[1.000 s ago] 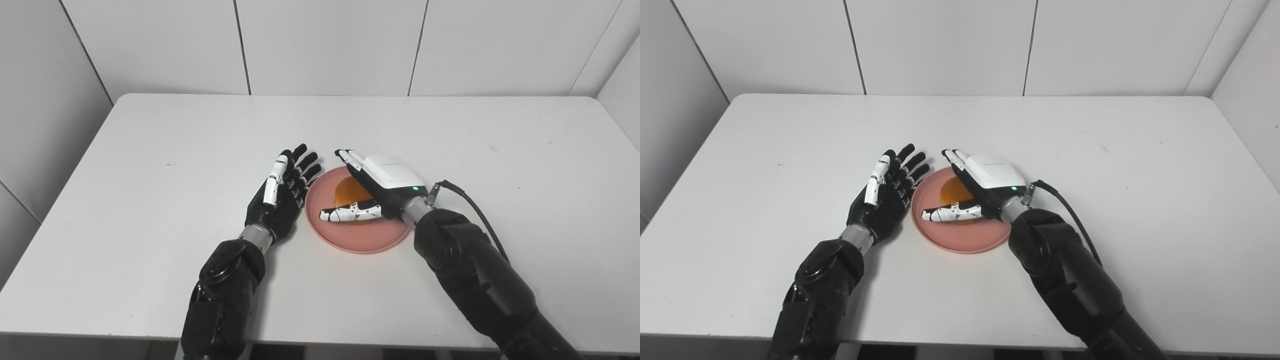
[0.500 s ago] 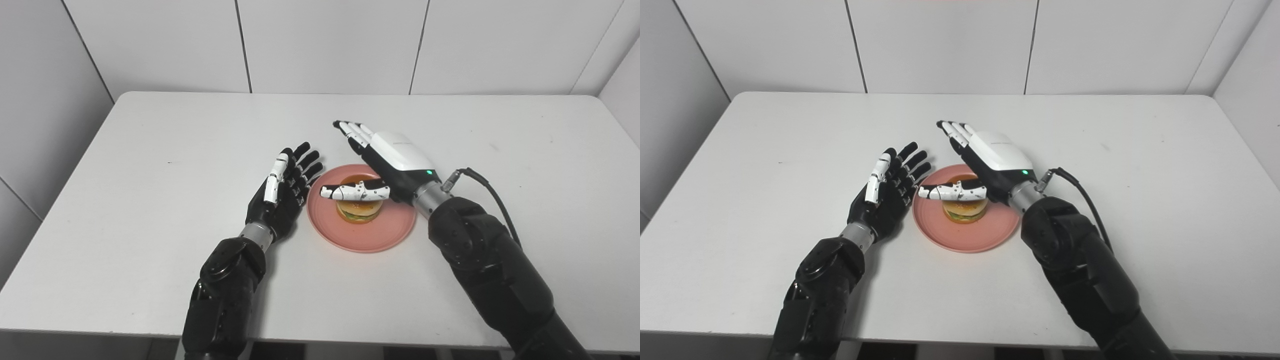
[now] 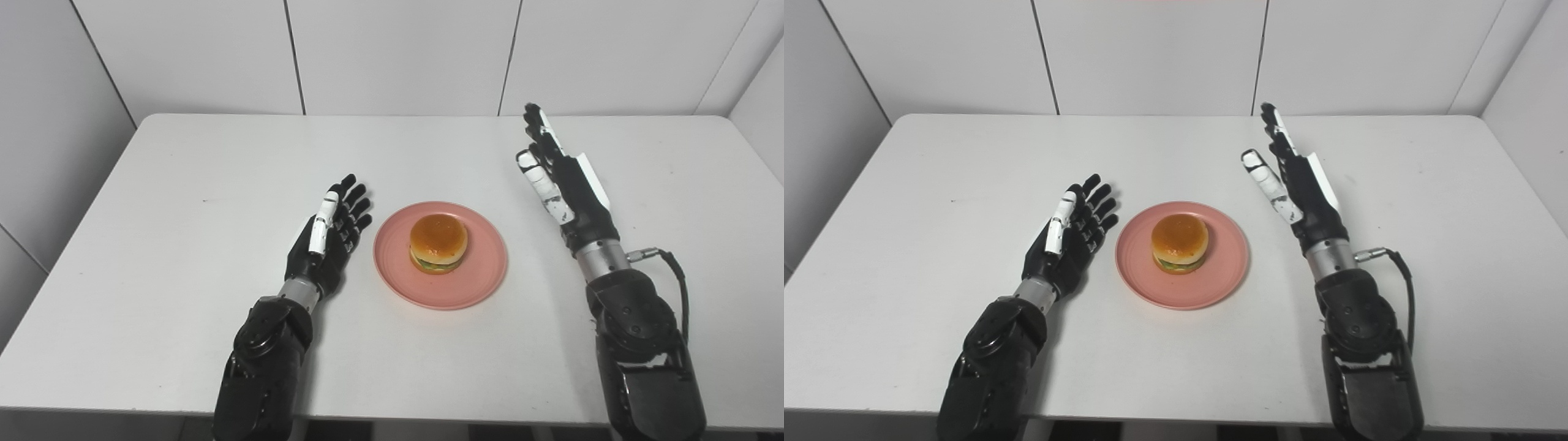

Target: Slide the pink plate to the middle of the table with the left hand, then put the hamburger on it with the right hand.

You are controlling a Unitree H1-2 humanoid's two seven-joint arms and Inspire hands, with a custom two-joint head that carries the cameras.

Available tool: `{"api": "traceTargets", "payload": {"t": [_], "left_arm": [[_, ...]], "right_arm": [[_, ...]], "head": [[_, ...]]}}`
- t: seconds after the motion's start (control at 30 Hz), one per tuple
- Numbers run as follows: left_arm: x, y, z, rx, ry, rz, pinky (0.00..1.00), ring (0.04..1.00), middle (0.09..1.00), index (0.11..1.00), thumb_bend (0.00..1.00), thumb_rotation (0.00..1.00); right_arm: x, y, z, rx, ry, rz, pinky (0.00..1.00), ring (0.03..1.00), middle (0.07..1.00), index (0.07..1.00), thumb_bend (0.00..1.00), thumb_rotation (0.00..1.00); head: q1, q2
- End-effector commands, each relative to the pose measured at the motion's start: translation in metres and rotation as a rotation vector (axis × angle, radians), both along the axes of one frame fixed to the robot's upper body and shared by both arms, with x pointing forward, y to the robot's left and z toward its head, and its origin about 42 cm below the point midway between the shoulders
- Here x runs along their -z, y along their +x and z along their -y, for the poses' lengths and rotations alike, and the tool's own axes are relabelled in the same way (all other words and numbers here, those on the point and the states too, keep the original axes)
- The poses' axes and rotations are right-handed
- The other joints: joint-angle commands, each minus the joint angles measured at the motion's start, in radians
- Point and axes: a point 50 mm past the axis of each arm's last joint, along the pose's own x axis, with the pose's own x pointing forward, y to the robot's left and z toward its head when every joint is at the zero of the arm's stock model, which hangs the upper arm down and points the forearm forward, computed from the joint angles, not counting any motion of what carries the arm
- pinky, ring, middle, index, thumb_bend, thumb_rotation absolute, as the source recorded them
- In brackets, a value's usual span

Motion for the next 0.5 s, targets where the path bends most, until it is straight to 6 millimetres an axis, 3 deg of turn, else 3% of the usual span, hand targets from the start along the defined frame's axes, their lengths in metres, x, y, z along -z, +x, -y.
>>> {"api": "traceTargets", "payload": {"t": [0.0,0.23,0.27,0.4,0.47], "left_arm": [[-0.001,-0.006,-0.006,-0.037,0.071,0.069,1.0,0.999,1.0,0.998,0.36,1.0],[0.01,-0.028,-0.008,-0.065,0.142,0.131,1.0,1.0,1.0,1.0,0.34,1.0],[0.012,-0.031,-0.008,-0.066,0.15,0.133,1.0,1.0,1.0,1.0,0.35,1.0],[0.018,-0.04,-0.011,-0.064,0.167,0.124,1.0,1.0,1.0,1.0,0.36,0.98],[0.019,-0.042,-0.011,-0.063,0.169,0.119,1.0,1.0,1.0,1.0,0.36,0.97]], "right_arm": [[-0.001,-0.004,0.001,0.009,0.1,0.005,1.0,1.0,1.0,1.0,0.97,1.0],[0.03,-0.026,0.002,0.043,0.177,-0.043,1.0,1.0,1.0,1.0,0.79,1.0],[0.032,-0.027,0.002,0.041,0.18,-0.048,1.0,1.0,1.0,1.0,0.67,1.0],[0.042,-0.031,0.002,0.038,0.177,-0.064,1.0,1.0,1.0,1.0,0.48,1.0],[0.046,-0.031,0.002,0.039,0.178,-0.069,1.0,1.0,1.0,1.0,0.43,1.0]], "head": [[0.001,0.001],[-0.009,-0.006],[-0.009,-0.006],[-0.005,-0.006],[-0.002,-0.008]]}}
